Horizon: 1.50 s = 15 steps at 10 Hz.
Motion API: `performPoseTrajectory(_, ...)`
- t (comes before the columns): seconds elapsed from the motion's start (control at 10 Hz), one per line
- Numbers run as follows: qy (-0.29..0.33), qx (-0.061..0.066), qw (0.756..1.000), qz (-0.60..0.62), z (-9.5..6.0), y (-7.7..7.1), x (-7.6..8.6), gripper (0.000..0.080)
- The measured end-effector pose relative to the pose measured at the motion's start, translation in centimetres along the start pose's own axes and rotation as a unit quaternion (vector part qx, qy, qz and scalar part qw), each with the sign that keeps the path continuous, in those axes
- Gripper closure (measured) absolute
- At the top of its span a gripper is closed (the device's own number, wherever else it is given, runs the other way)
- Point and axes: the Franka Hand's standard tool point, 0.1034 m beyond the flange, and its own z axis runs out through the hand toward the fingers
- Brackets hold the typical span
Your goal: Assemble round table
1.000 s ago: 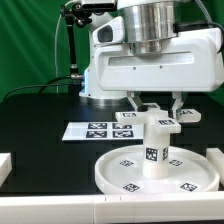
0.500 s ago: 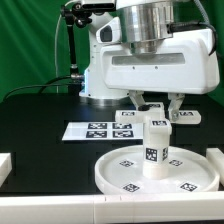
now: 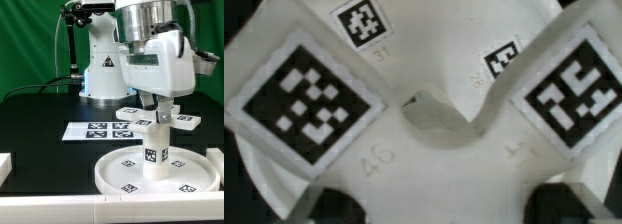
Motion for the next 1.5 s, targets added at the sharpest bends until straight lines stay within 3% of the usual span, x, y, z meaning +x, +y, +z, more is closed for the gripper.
performPoseTrajectory(0.5, -0.016, 0.024, 0.972, 0.235, 0.0, 0.0, -0.1, 0.0356)
performPoseTrajectory(1.1, -0.022, 0.033, 0.929, 0.368, -0.1, -0.1, 0.0, 0.0356)
performPoseTrajectory(1.3, -0.023, 0.034, 0.928, 0.371, -0.2, -0.1, 0.0, 0.0354)
performPoseTrajectory(1.4, -0.024, 0.033, 0.935, 0.353, -0.3, -0.1, 0.0, 0.0215)
performPoseTrajectory(1.5, -0.03, 0.035, 0.941, 0.335, -1.3, -0.4, 0.0, 0.0215)
